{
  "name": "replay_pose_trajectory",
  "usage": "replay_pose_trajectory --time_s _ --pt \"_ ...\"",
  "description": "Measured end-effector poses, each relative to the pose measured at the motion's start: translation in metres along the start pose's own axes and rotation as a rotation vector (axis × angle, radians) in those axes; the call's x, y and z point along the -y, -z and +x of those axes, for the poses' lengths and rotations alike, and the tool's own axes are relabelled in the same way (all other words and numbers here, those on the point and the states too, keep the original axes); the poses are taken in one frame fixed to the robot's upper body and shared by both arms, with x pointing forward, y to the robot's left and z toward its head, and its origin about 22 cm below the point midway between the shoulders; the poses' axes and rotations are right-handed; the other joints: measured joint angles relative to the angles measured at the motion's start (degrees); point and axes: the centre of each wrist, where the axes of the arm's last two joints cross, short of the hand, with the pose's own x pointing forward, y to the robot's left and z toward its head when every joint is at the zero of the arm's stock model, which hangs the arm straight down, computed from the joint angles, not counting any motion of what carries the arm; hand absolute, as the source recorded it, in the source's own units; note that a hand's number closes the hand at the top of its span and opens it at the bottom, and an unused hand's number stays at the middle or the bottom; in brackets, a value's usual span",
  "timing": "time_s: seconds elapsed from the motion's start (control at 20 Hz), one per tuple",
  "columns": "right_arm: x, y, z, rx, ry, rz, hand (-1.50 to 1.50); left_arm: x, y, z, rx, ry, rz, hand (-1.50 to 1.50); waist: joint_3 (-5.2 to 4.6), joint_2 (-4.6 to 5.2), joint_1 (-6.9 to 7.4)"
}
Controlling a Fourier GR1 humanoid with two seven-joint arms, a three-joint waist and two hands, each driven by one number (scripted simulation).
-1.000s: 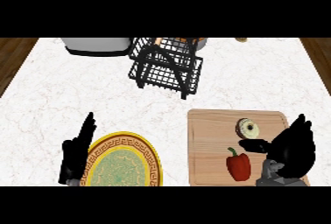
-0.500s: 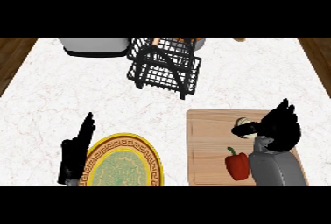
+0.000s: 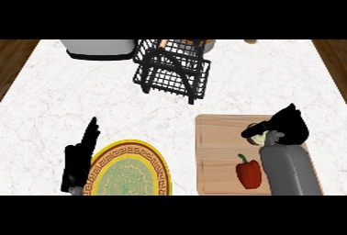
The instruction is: Pick the cupcake from the cutting board and place it in the tiered basket
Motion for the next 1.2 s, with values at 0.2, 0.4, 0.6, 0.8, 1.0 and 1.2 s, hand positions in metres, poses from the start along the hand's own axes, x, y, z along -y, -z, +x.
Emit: replay_pose_trajectory --time_s 0.2,0.4,0.6,0.8,1.0,1.2 --pt "-0.004 0.005 0.003 -0.016 -0.018 0.035 -1.50 0.000 -0.003 0.003 -0.001 -0.001 0.001 0.00 0.02 -0.12 -0.07" --pt "-0.007 0.008 0.008 -0.029 -0.033 0.060 -1.50 0.000 -0.003 0.003 -0.002 -0.001 0.003 0.00 0.02 -0.12 -0.15" --pt "-0.010 0.013 0.010 -0.049 -0.040 0.092 -1.50 0.003 -0.005 0.003 -0.003 -0.010 0.002 0.00 0.02 -0.13 -0.27" --pt "-0.014 0.016 0.006 -0.063 -0.038 0.130 -1.50 0.002 -0.003 0.002 -0.003 -0.011 0.004 0.00 0.02 -0.17 -0.49" --pt "-0.021 0.018 0.003 -0.075 -0.040 0.160 -1.50 -0.005 -0.001 -0.001 -0.005 -0.008 0.007 0.00 0.01 -0.15 -0.55" --pt "-0.033 0.018 -0.004 -0.082 -0.047 0.183 -1.50 0.003 -0.003 0.000 -0.004 -0.009 0.005 0.00 0.03 -0.17 -0.50"
